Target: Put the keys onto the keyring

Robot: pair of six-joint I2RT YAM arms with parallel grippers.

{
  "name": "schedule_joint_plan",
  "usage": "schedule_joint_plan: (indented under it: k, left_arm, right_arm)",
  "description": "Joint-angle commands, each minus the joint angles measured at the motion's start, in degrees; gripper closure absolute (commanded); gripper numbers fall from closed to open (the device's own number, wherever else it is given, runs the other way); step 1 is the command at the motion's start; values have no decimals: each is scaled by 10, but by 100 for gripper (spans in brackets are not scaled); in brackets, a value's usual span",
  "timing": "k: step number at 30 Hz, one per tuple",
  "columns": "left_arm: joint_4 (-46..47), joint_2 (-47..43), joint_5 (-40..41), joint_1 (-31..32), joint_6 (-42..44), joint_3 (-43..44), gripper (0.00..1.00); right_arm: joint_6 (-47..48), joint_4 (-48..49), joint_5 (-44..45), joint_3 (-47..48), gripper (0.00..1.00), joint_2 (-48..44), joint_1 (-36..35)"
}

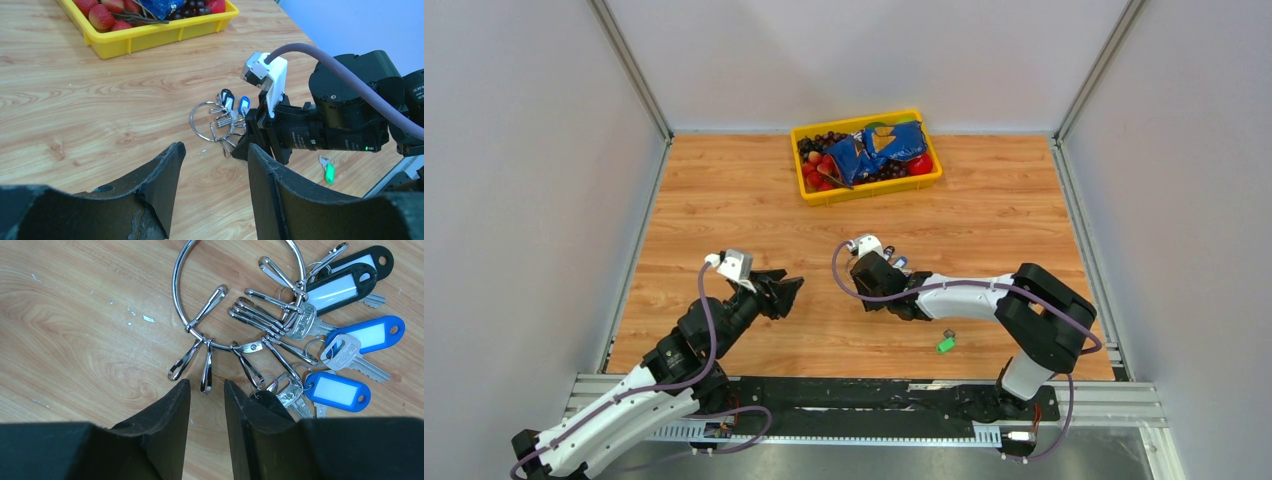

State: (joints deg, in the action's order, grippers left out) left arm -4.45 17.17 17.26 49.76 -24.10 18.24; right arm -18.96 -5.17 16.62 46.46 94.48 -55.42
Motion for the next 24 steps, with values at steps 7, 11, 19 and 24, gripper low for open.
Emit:
schedule_joint_plan:
  k: [7,11,19,24]
  left_arm:
    - [20,-4,-1,-1,8,-6,40]
    - [20,-5,-1,-1,9,-5,40]
    - [13,-10,-15,-1,-3,9,40]
    - [16,-12,-54,-1,-22,21,40]
  right_arm:
    - [4,1,24,8,78,15,4]
    - [9,2,10,10,96,21,4]
    - [7,-15,-21,-18,100,-65,4]
    - [1,-68,-83,-22,100,-161,4]
